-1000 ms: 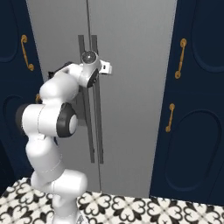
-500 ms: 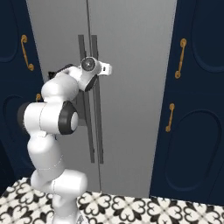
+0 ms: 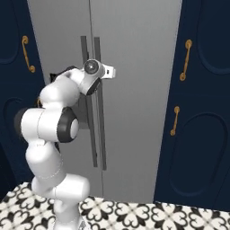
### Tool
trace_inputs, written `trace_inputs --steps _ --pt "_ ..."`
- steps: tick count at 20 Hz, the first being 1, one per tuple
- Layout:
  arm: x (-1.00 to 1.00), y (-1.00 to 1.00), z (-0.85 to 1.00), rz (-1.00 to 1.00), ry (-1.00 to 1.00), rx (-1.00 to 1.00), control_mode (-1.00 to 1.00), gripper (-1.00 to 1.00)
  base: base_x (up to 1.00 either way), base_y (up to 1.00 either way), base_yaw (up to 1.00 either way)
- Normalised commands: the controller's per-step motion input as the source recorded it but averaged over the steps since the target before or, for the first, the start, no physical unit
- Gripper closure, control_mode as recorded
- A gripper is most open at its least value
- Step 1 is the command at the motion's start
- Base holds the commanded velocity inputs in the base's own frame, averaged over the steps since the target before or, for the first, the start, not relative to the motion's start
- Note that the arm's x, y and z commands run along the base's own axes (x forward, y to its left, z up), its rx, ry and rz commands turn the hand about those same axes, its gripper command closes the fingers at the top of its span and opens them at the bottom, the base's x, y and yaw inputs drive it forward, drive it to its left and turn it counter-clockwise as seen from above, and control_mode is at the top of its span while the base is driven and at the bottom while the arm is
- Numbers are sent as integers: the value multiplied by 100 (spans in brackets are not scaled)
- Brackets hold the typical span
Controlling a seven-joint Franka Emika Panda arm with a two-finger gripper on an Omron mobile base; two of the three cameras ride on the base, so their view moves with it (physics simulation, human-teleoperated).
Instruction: Take the strawberry from the fridge and place it on top of the pancake, located on the dining counter.
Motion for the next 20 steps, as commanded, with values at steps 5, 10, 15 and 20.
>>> trace_inputs --steps 5,10,15,20 --pt "-93 -37 6 0 13 0 -100 100 0 0 0" --pt "-100 -75 2 0 11 1 -100 100 0 0 0" --pt "-100 -95 0 1 15 1 -100 100 0 0 0" --pt "-100 -100 -3 4 9 4 -100 100 0 0 0"
